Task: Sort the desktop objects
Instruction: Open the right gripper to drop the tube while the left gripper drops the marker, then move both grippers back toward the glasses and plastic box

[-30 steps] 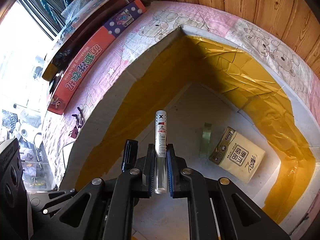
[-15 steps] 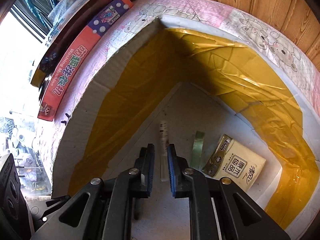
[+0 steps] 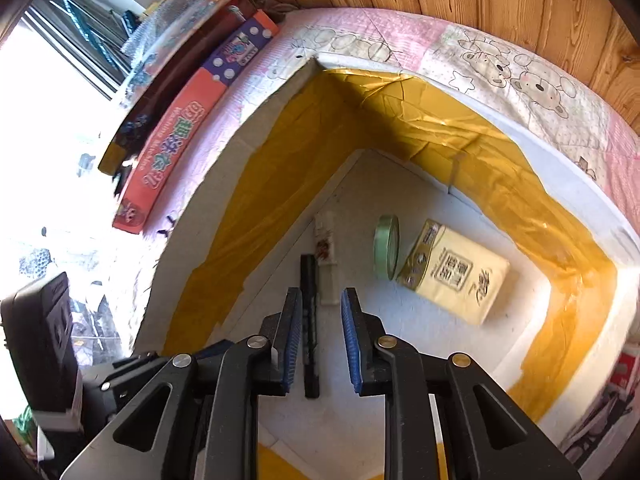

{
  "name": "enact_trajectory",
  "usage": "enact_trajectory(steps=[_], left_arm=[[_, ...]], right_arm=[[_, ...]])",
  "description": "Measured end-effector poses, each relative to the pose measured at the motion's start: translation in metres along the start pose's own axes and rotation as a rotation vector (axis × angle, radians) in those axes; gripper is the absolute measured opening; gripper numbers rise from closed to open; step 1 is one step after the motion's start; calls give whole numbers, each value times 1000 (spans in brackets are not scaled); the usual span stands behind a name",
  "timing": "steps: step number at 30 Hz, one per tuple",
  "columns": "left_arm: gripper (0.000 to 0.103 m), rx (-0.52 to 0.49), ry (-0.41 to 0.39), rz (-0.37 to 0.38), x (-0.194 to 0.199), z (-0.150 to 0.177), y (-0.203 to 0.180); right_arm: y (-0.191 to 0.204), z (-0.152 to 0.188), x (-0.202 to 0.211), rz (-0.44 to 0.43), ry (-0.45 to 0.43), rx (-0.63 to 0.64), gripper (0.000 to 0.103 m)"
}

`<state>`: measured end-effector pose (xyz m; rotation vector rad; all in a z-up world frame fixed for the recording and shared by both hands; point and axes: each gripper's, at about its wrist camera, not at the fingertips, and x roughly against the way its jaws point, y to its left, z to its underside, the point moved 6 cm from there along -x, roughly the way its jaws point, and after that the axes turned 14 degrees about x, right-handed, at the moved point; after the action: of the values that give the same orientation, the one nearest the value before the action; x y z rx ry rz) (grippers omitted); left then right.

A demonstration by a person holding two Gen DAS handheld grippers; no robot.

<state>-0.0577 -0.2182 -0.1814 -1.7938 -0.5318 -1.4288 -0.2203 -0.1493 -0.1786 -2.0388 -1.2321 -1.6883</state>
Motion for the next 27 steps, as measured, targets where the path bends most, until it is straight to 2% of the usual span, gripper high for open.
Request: enact_trajectory(steps=[4, 5, 9, 11, 15, 27], left_arm=[[21, -35, -33, 1, 16, 12, -6], [21, -48, -47, -4, 20, 8, -3], [21, -98, -114, -23, 39, 24, -12], [21, -115, -135, -23, 48, 21, -20], [21, -151, -175, -25, 70, 39, -17], [21, -216, -230, -10, 109, 76, -33]], right_arm=[[15, 21, 11, -6, -35, 21, 27], [18, 28, 16, -1, -46, 26, 28], [28, 44, 33, 14, -73, 42, 29], [28, 45, 40, 20, -86, 48, 29], [38, 50, 60, 27, -123, 64, 29], [64, 83, 113, 87, -267, 130, 34]])
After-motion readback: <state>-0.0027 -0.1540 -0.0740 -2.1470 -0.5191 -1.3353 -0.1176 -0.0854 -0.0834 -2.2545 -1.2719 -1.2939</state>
